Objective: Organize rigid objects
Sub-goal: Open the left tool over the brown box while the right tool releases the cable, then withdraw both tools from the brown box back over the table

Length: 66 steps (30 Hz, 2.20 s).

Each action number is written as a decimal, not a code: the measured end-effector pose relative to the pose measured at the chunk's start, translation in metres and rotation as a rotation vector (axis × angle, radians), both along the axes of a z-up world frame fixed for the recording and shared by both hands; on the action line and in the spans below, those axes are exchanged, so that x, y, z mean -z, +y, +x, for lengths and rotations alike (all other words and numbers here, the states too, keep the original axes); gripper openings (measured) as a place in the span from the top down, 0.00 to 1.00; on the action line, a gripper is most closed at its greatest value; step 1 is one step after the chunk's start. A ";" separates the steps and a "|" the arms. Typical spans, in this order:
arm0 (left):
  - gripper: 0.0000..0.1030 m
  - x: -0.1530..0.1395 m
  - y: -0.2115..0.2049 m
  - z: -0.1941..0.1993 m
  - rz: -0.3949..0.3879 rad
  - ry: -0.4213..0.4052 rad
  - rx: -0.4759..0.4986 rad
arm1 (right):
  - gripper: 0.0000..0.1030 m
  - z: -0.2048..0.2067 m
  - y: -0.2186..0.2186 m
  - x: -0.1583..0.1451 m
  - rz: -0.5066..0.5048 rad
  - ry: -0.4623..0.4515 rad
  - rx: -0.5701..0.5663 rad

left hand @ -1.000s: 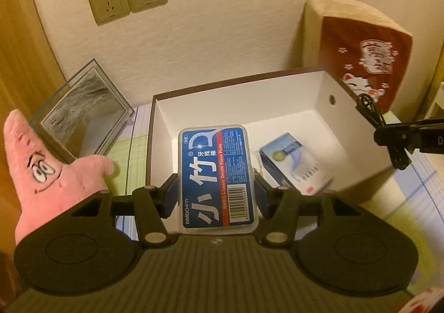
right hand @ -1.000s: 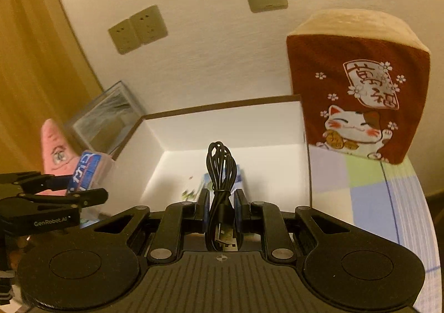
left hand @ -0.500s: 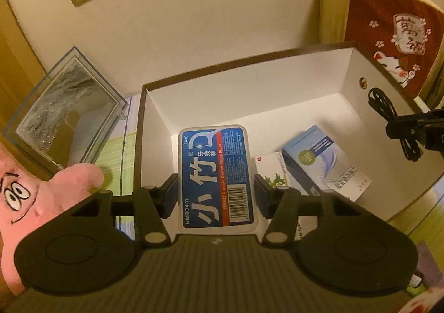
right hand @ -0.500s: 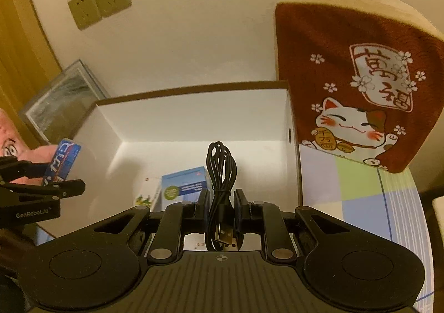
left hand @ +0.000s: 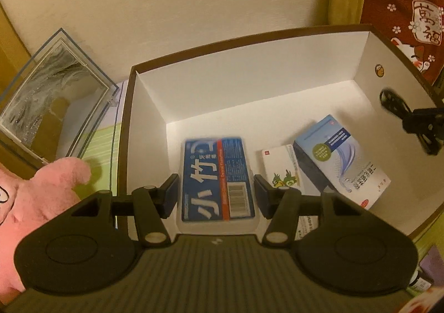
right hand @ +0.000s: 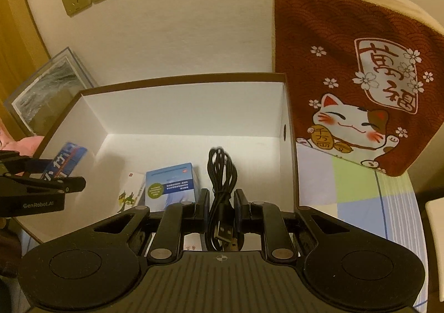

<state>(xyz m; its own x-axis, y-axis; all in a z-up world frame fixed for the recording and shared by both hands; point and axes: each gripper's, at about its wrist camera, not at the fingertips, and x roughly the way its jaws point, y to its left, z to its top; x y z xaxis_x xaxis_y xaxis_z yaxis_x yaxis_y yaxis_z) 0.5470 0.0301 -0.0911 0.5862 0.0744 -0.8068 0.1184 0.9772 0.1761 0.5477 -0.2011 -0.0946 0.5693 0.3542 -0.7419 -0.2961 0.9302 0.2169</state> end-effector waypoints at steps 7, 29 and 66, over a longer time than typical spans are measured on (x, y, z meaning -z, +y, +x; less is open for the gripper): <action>0.40 -0.004 0.001 0.000 0.005 -0.018 -0.003 | 0.94 0.002 0.001 -0.003 -0.001 -0.006 -0.013; 0.39 -0.047 0.016 -0.048 -0.083 -0.085 -0.037 | 0.62 -0.032 -0.029 -0.026 0.117 -0.044 0.007; 0.36 -0.062 0.026 -0.252 -0.215 -0.094 -0.128 | 0.37 -0.189 -0.091 -0.038 0.214 -0.058 0.052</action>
<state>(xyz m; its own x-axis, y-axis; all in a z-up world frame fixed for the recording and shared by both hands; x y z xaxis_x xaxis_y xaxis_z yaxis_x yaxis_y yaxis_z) 0.2946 0.0558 -0.0288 0.6562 -0.0142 -0.7544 -0.0156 0.9994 -0.0323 0.3584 -0.2917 -0.0565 0.6303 0.4690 -0.6187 -0.2668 0.8792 0.3947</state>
